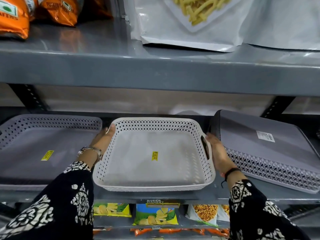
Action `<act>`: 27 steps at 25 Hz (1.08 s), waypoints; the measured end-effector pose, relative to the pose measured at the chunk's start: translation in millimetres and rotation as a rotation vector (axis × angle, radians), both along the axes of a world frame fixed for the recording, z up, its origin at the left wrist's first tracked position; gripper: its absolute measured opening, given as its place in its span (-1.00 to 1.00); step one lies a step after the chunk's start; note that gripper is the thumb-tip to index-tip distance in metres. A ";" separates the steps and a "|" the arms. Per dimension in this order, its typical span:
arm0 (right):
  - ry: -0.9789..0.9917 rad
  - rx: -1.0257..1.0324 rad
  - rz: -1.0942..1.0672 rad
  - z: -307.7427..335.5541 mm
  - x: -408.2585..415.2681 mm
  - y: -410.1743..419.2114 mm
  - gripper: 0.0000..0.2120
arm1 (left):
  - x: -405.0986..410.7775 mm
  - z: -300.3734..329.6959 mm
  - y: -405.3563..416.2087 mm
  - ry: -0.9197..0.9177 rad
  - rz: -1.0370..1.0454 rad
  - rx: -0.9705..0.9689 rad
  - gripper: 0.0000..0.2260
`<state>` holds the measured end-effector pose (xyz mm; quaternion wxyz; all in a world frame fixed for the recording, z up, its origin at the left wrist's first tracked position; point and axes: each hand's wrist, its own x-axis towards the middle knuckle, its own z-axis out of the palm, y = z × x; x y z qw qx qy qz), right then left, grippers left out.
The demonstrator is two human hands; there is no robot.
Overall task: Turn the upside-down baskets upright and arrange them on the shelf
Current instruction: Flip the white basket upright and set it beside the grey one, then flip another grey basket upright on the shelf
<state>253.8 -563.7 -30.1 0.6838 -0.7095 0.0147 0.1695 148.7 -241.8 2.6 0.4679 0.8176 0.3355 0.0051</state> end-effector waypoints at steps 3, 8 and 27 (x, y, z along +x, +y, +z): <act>-0.217 -0.011 -0.099 34.5 6.4 -9.9 -0.55 | 21.5 17.5 -22.0 -0.062 -0.062 0.238 -0.41; -0.355 -0.395 -0.228 52.1 4.1 -77.4 -0.53 | 66.3 28.4 -114.7 -0.201 -0.379 0.467 -0.52; 0.063 -0.451 -0.351 11.7 90.8 -300.4 -0.61 | 205.6 -20.7 -313.4 0.093 -0.232 0.015 -0.46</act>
